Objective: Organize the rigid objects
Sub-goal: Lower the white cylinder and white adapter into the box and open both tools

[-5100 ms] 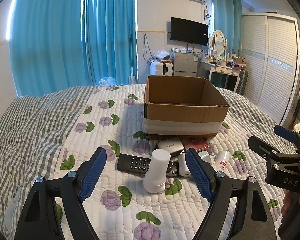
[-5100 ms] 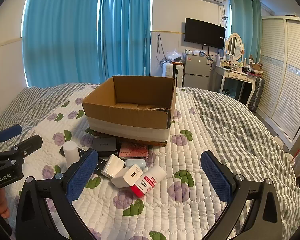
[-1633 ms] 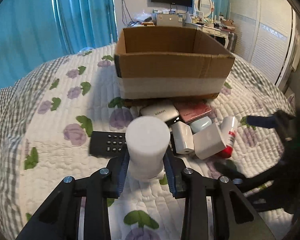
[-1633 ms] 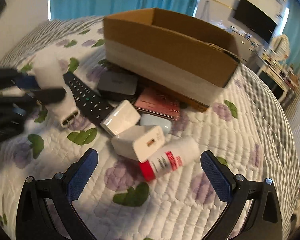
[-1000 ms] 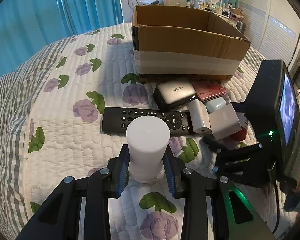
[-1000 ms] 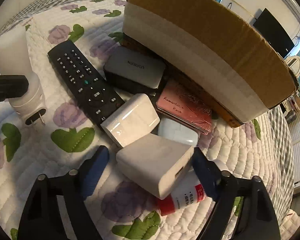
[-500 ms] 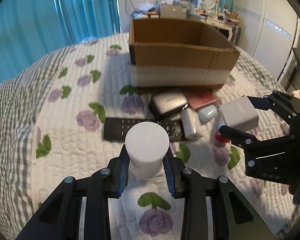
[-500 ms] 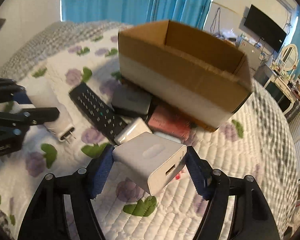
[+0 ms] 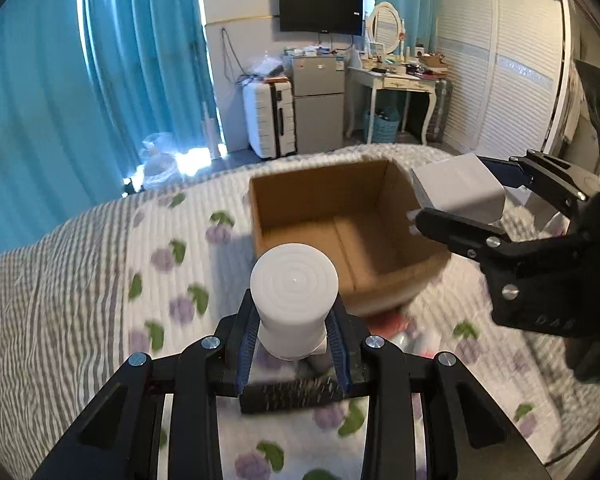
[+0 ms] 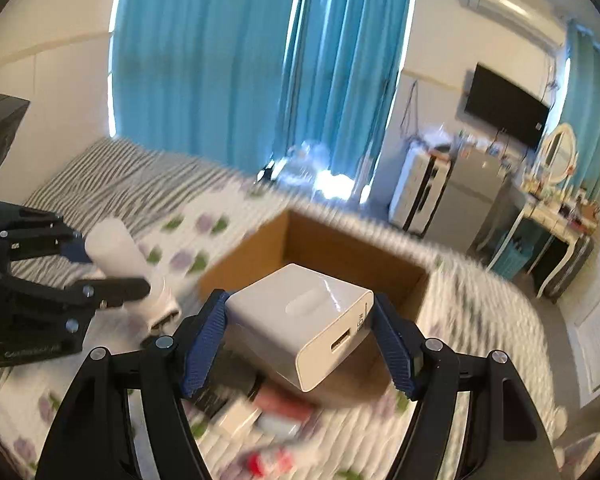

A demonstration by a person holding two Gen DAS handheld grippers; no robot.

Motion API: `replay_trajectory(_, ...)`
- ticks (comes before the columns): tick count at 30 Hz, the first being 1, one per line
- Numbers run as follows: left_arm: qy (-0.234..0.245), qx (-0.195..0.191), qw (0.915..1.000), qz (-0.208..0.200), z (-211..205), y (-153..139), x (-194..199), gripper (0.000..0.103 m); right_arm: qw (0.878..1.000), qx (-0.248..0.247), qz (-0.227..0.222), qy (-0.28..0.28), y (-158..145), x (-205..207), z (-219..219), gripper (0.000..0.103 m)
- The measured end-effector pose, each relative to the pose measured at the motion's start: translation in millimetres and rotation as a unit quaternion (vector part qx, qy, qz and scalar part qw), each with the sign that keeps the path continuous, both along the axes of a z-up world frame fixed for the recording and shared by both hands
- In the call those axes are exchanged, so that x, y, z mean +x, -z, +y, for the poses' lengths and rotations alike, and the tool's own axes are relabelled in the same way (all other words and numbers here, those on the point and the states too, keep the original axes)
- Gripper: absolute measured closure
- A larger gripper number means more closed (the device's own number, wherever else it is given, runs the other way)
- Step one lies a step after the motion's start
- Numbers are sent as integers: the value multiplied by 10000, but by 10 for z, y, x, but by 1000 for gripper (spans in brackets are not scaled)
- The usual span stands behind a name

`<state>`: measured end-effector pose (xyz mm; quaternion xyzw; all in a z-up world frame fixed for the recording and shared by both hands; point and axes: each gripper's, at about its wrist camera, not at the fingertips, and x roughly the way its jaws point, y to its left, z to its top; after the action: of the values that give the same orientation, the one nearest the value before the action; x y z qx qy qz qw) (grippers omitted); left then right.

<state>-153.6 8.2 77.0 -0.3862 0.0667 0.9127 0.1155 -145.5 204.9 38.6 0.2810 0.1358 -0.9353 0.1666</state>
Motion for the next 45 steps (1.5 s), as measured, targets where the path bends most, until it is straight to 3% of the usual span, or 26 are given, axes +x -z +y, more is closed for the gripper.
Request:
replay_trajectory(4, 46, 422, 9991, -52, 118, -197, -556, 70, 9993, -278, -18, 230, -254, -441, 67, 32)
replay_trajectory(7, -47, 869, 9956, -348, 206, -95, -960, 70, 9985, -353, -99, 396, -333, -774, 137, 32)
replay_trajectory(9, -102, 774, 9960, -434, 327, 50, -1158, 70, 9978, -340, -140, 559, -295, -1026, 191, 32)
replay_trajectory(12, -156, 271, 9981, -527, 499, 357, -1415, 70, 9951, -525, -275, 786, -188, -1266, 318, 32)
replay_trajectory(17, -480, 531, 9898, -1233, 416, 898, -1729, 70, 9923, -536, -433, 1032, 168, -1518, 469, 32)
replay_trajectory(19, -444, 550, 9894, -1270, 391, 973, -1720, 70, 9911, -577, -534, 1078, 321, -1578, 503, 32)
replay_trajectory(21, -427, 386, 9929, -1037, 378, 954, -1696, 67, 9905, -615, -652, 1041, 421, -1651, 532, 32)
replay_trajectory(24, -319, 434, 9951, -827, 339, 873, -1634, 40, 9917, -591, -612, 961, 499, -1645, 505, 32)
replay_trajectory(25, -291, 538, 9952, -760, 313, 829, -1601, 38, 9920, -600, -592, 937, 502, -1653, 494, 32)
replay_trajectory(29, -302, 767, 9928, -865, 209, 729, -1553, 35, 9919, -668, -578, 909, 482, -1603, 454, 31)
replay_trajectory(31, -213, 866, 9925, -842, 207, 643, -1467, 35, 9918, -671, -292, 1050, 379, -1531, 472, 12)
replay_trajectory(32, -172, 861, 9931, -783, 234, 582, -1400, 35, 9914, -696, -176, 1093, 317, -1486, 469, 10)
replay_trajectory(37, -2, 748, 9970, -207, 151, 201, -866, 33, 9876, -773, 192, 1355, -49, -1157, 533, 9)
replay_trajectory(42, -97, 530, 9985, 40, -43, -182, -403, 30, 9870, -897, 357, 1286, -348, -652, 578, 9)
replay_trajectory(45, -116, 306, 9993, 204, -175, -354, -127, 28, 9907, -619, 333, 1167, -431, -396, 493, 9)
